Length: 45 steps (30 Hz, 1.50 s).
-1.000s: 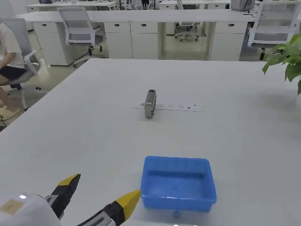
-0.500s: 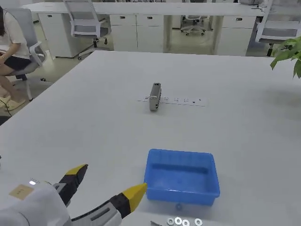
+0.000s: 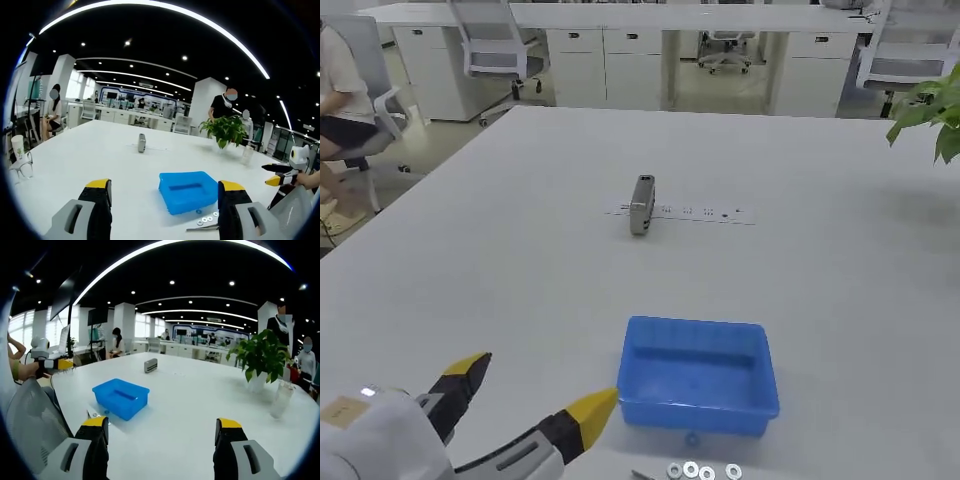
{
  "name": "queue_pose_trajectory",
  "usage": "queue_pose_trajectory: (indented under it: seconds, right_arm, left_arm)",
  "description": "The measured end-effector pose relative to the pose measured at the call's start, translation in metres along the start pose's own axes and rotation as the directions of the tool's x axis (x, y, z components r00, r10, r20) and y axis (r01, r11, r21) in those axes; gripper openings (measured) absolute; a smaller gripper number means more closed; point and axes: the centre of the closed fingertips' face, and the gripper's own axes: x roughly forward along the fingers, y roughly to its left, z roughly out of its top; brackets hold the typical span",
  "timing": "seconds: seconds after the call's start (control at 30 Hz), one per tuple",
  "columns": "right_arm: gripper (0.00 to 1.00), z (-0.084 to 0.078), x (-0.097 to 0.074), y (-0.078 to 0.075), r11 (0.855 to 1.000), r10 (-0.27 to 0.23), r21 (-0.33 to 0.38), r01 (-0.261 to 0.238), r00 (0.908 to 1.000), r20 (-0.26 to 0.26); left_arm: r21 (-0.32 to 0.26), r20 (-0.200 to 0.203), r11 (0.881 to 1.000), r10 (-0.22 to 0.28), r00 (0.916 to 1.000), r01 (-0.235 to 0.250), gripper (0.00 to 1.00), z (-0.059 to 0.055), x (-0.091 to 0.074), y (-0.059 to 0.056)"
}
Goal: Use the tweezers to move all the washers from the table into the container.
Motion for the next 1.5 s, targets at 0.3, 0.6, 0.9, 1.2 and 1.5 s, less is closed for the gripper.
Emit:
queue_pose_trajectory:
  seconds: [0.3, 0.6, 0.9, 1.2, 1.5]
  right_arm:
    - [0.87, 0.0, 0.0, -0.002, 1.0, -0.001, 0.008, 0.001, 1.0, 0.005]
    - [0.87, -0.001, 0.0, -0.001, 1.0, 0.005, 0.008, -0.005, 1.0, 0.002]
    - [0.74, -0.019, -0.001, 0.003, 0.999, 0.044, -0.014, -0.046, 0.992, -0.118]
    - [0.48, -0.021, 0.004, 0.044, 0.956, 0.267, -0.063, -0.287, 0.937, -0.226]
    - [0.42, -0.015, 0.021, 0.063, 0.917, 0.373, -0.045, -0.397, 0.8912, -0.259]
  left_arm:
    - [0.005, -0.001, 1.0, 0.0, 1.0, 0.0, 0.9, 0.0, 0.0, -0.001]
    - [0.008, -0.004, 1.0, 0.001, 1.0, -0.001, 0.9, -0.001, 0.0, -0.001]
    - [0.025, -0.068, 0.999, -0.034, 0.9971, 0.035, 0.87, -0.009, 0.0, -0.008]
    - [0.013, -0.21, 0.981, -0.187, 0.9596, 0.194, 0.77, -0.029, 0.001, -0.033]
    - [0.019, -0.353, 0.942, -0.308, 0.8835, 0.336, 0.71, -0.051, 0.0, -0.054]
